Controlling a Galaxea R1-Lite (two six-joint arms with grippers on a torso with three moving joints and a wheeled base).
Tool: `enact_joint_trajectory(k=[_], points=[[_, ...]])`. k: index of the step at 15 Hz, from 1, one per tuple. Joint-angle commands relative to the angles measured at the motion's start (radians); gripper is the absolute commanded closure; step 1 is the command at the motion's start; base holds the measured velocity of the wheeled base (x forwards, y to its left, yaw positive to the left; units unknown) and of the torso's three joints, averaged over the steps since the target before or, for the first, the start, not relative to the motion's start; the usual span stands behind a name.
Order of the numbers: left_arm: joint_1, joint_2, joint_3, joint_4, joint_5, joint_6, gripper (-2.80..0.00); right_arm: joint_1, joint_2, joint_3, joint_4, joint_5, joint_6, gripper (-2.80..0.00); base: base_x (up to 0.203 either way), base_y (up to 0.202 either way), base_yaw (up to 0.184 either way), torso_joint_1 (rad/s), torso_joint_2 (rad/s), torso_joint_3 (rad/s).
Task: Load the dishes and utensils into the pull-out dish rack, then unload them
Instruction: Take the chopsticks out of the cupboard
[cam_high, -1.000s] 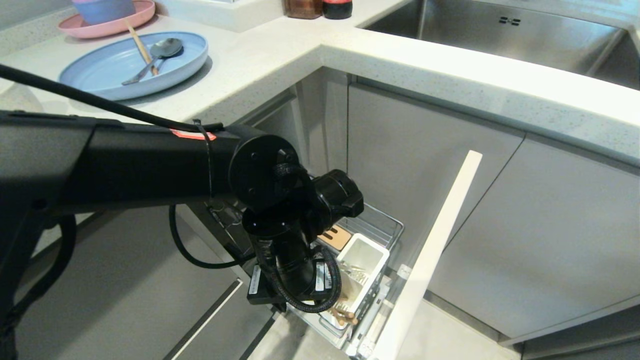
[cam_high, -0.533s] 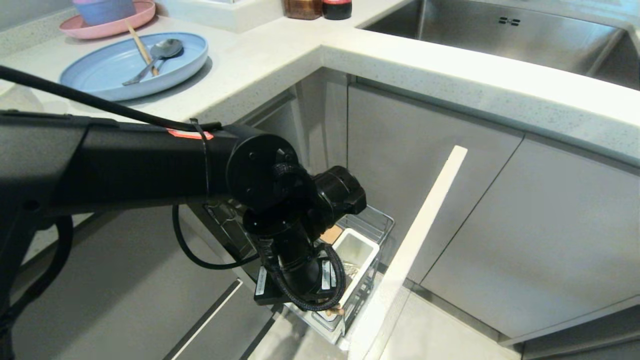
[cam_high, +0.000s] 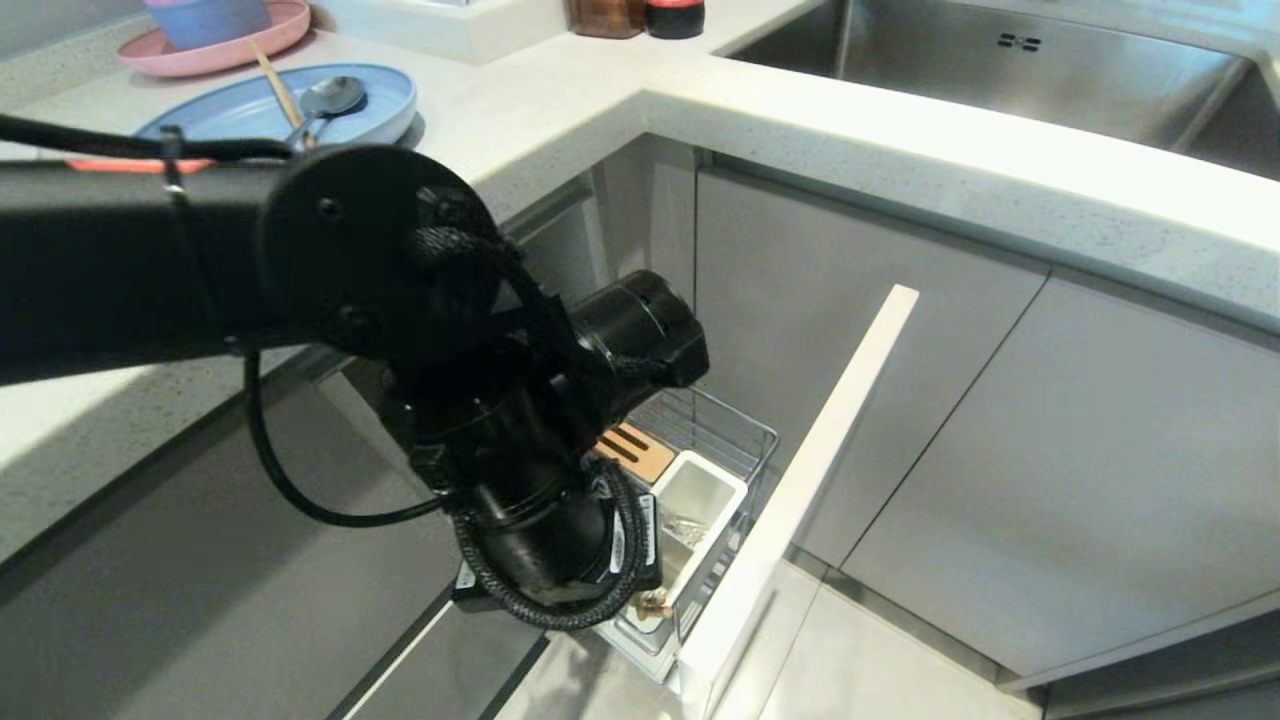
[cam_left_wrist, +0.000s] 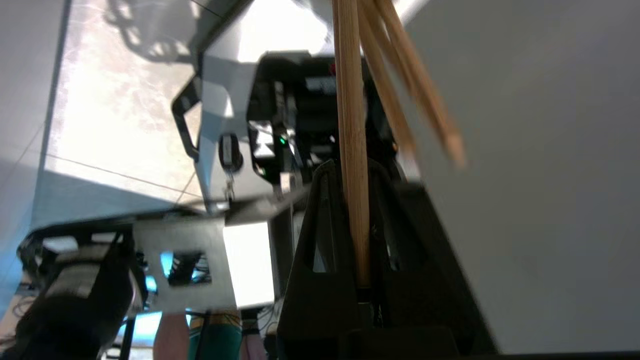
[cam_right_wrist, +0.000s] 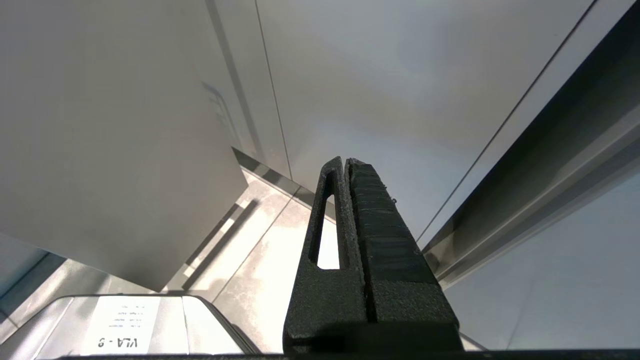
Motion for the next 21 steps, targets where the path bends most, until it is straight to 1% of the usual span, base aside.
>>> enact_joint_trajectory(k=[1, 2, 4, 6, 8, 12, 14, 15, 18, 19, 21], points=[[-0.028, -0.071, -0.029, 0.038, -0.006, -0.018, 0.0, 0.0, 0.0, 0.002, 0.0, 0.0, 0.0, 0.0, 0.0, 0.0, 0.0, 0.0, 0.0, 0.0], [-0.04, -0.086, -0.044, 0.051, -0.008, -0.035, 0.0, 0.0, 0.0, 0.002, 0.0, 0.0, 0.0, 0.0, 0.0, 0.0, 0.0, 0.0, 0.0, 0.0], [-0.048, -0.115, -0.053, 0.064, -0.007, -0.048, 0.0, 0.0, 0.0, 0.002, 0.0, 0.0, 0.0, 0.0, 0.0, 0.0, 0.0, 0.0, 0.0, 0.0], [-0.051, -0.135, -0.065, 0.078, -0.006, -0.049, 0.0, 0.0, 0.0, 0.002, 0.0, 0.0, 0.0, 0.0, 0.0, 0.0, 0.0, 0.0, 0.0, 0.0], [-0.064, -0.152, -0.087, 0.126, -0.003, -0.051, 0.0, 0.0, 0.0, 0.002, 0.0, 0.0, 0.0, 0.0, 0.0, 0.0, 0.0, 0.0, 0.0, 0.0], [-0.103, -0.219, -0.134, 0.188, 0.001, -0.061, 0.0, 0.0, 0.0, 0.002, 0.0, 0.0, 0.0, 0.0, 0.0, 0.0, 0.0, 0.0, 0.0, 0.0], [-0.129, -0.267, -0.15, 0.207, 0.016, -0.067, 0.0, 0.0, 0.0, 0.002, 0.0, 0.0, 0.0, 0.0, 0.0, 0.0, 0.0, 0.0, 0.0, 0.0], [-0.136, -0.286, -0.152, 0.209, 0.036, -0.067, 0.0, 0.0, 0.0, 0.002, 0.0, 0.0, 0.0, 0.0, 0.0, 0.0, 0.0, 0.0, 0.0, 0.0], [-0.155, -0.338, -0.154, 0.2, 0.128, -0.064, 0.0, 0.0, 0.0, 0.002, 0.0, 0.0, 0.0, 0.0, 0.0, 0.0, 0.0, 0.0, 0.0, 0.0], [-0.173, -0.361, -0.154, 0.186, 0.171, -0.062, 0.0, 0.0, 0.0, 0.002, 0.0, 0.0, 0.0, 0.0, 0.0, 0.0, 0.0, 0.0, 0.0, 0.0], [-0.18, -0.391, -0.152, 0.118, 0.257, -0.066, 0.0, 0.0, 0.0, 0.002, 0.0, 0.0, 0.0, 0.0, 0.0, 0.0, 0.0, 0.0, 0.0, 0.0]])
